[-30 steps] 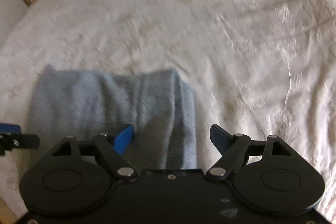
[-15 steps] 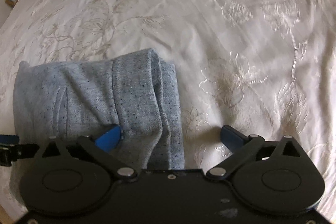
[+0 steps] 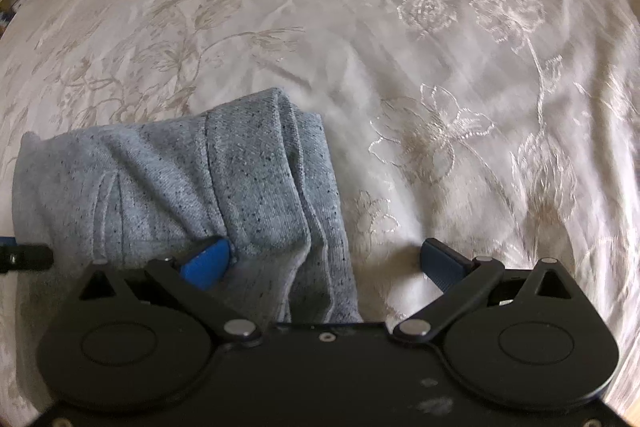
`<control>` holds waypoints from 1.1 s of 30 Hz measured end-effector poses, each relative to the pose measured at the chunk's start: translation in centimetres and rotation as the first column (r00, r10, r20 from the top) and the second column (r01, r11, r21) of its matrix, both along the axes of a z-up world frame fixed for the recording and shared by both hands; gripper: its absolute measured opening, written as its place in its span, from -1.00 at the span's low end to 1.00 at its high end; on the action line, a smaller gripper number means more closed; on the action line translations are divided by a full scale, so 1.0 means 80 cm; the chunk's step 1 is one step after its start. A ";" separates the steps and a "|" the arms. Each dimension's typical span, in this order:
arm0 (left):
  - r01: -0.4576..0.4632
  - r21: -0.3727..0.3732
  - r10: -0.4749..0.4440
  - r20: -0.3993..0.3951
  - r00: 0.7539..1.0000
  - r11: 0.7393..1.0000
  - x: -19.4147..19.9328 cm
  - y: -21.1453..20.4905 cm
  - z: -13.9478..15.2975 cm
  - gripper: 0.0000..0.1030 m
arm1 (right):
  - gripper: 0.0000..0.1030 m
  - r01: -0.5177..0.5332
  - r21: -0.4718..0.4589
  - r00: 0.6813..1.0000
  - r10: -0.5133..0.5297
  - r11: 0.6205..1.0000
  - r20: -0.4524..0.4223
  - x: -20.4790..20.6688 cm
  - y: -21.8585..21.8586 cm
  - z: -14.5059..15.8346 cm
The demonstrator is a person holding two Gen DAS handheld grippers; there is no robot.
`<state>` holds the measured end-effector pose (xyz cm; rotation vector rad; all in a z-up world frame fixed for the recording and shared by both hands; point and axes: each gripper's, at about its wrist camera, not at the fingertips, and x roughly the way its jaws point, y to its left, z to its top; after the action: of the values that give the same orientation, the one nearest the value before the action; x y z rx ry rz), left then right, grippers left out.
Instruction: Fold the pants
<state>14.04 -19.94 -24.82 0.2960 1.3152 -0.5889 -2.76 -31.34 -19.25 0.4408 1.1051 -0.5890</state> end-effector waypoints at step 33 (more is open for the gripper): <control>-0.179 -0.241 0.155 -0.115 0.981 0.954 -0.007 0.057 -0.038 0.98 | 0.45 -0.269 0.279 0.959 0.228 0.922 0.171 0.008 -0.043 -0.006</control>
<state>13.49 -15.40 -27.83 -0.0524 1.3256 -0.6234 -2.10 -34.76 -19.73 0.5830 1.1024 -0.1618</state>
